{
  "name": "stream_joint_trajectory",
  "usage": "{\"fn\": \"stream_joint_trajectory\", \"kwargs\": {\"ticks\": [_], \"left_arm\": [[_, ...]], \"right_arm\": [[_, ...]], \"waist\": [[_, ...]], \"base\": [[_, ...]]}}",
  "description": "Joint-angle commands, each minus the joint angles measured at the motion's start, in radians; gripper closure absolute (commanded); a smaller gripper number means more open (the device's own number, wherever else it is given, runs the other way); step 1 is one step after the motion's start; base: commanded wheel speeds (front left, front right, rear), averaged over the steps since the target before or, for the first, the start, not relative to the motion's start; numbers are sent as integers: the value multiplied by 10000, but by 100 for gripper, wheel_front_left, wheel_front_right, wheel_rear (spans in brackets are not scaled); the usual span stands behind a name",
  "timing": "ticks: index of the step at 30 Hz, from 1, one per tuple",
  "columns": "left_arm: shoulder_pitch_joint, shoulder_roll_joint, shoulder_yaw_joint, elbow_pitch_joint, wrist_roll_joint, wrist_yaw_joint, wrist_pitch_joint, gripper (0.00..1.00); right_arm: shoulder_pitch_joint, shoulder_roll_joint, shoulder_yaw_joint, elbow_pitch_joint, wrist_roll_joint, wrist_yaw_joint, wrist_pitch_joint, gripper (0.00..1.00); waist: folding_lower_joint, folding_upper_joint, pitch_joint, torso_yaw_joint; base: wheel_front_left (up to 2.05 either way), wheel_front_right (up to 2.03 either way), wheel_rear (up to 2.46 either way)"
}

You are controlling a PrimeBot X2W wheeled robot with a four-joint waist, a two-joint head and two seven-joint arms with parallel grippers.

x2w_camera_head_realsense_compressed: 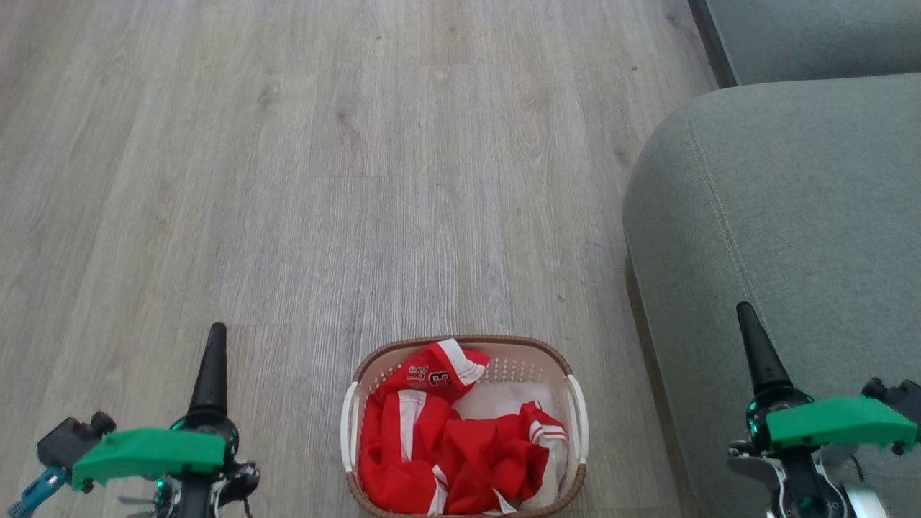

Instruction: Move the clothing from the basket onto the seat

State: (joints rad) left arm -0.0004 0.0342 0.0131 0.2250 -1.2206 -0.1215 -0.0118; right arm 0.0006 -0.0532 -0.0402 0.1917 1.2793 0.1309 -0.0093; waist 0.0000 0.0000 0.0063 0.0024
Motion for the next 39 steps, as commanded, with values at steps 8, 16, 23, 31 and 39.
{"fn": "stream_joint_trajectory", "kwargs": {"ticks": [8,16,23,31,39], "left_arm": [[-581,203,22,-601,1867,134,-342,0],[-559,238,-86,-684,3223,211,-575,0],[-528,238,-140,-758,4155,246,-780,0],[-528,238,-193,-847,5019,249,-985,0],[-555,229,-244,-976,5971,262,-1219,0]], "right_arm": [[-339,-218,204,-564,-1692,-1,-349,0],[-303,-255,365,-675,-2839,-1,-584,0],[-263,-290,476,-779,-3742,-1,-791,0],[-245,-269,535,-821,-4537,-1,-997,0],[-265,-243,635,-914,-5427,-1,-1234,0]], "waist": [[0,0,44,17],[0,0,36,13],[0,0,28,18],[0,0,78,33],[0,0,132,52]], "base": [[0,0,0],[0,0,0],[0,0,0],[0,0,0],[0,0,0]]}}
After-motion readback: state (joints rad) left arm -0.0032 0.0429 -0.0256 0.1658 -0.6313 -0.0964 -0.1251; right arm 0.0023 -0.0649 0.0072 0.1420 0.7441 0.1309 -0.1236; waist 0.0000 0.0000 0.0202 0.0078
